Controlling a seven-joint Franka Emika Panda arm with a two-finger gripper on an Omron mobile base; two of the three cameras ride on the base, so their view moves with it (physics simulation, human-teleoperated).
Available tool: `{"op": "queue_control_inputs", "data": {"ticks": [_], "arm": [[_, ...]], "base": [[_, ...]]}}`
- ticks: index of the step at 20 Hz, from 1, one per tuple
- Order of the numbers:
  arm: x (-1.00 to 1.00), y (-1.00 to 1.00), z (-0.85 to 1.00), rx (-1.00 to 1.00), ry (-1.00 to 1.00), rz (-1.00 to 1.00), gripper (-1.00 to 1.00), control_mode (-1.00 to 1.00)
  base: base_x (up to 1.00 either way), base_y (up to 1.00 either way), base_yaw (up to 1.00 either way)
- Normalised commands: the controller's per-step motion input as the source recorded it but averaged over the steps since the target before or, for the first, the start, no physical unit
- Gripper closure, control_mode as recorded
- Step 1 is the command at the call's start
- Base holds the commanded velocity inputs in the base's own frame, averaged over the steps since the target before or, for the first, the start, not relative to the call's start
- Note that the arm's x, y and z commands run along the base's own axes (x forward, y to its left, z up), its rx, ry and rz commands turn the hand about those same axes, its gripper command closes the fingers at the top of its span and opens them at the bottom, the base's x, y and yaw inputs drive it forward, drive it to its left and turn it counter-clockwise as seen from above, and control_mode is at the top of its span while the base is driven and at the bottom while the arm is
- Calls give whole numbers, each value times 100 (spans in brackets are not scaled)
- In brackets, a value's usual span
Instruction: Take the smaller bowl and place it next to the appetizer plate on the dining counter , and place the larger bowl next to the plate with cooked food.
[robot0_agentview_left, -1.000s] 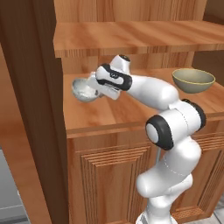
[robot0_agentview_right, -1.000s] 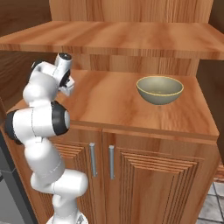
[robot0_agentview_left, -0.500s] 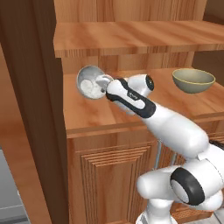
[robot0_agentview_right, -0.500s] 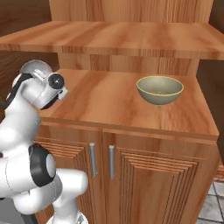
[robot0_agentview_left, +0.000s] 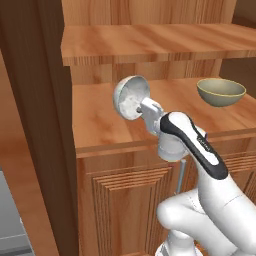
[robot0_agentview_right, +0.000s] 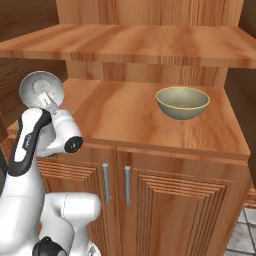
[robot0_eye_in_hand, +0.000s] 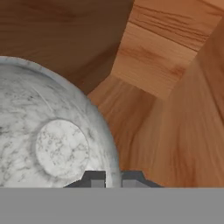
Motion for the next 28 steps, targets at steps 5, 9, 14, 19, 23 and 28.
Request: {"op": "queue_control_inputs", "data": {"ticks": [5,9,14,19,23,28], "arm": [[-100,-29,42,11,11,0,100,-100],[-100,-47,14,0,9,-2,100,-100],[-100,-60,11,-5,11,0,100,-100],[-100,-59,1,-16,21,0,100,-100],[-100,-73,35,-18,13,0,100,-100],[-100,-98,81,-17,4,0,100,-100]], "base": [[0,0,0],[0,0,0],[0,0,0],[0,0,0],[0,0,0],[0,0,0]]}}
